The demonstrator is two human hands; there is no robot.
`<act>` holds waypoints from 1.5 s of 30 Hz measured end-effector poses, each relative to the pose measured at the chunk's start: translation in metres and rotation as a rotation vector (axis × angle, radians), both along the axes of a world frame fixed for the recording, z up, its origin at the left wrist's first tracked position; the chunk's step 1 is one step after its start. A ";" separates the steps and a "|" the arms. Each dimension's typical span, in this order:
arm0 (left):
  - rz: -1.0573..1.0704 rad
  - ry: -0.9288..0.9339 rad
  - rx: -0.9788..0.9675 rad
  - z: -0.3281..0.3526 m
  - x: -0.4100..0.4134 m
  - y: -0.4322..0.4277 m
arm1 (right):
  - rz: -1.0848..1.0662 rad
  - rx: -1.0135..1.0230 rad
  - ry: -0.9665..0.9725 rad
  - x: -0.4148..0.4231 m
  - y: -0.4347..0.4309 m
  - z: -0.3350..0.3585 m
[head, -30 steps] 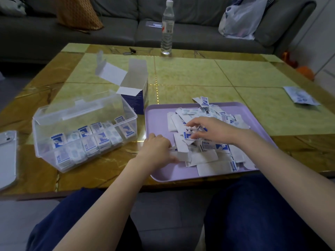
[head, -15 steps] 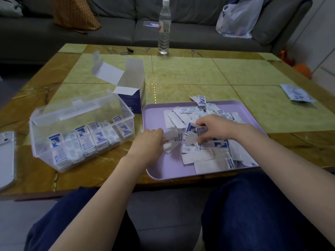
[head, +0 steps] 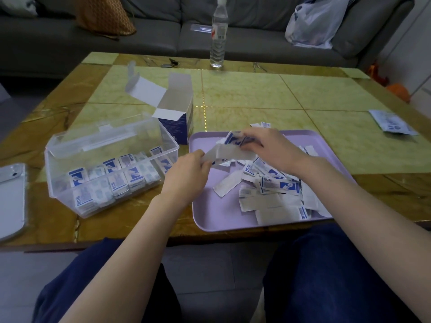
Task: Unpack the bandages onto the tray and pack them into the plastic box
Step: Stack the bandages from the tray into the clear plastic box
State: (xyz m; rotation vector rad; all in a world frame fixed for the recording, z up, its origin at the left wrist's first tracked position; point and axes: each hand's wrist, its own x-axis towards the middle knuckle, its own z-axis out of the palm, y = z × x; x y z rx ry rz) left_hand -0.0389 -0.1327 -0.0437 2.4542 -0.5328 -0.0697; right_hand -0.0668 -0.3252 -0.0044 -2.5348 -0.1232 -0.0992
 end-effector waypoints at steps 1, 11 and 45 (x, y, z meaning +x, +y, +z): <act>-0.009 0.007 -0.004 -0.001 0.000 -0.001 | 0.033 -0.042 0.004 -0.001 0.006 -0.001; -0.099 0.072 -0.041 -0.002 -0.006 -0.008 | 0.086 -0.371 -0.131 0.001 0.027 -0.034; 0.045 -0.280 0.073 -0.005 -0.002 -0.010 | -0.130 -0.098 -0.020 -0.015 0.011 -0.058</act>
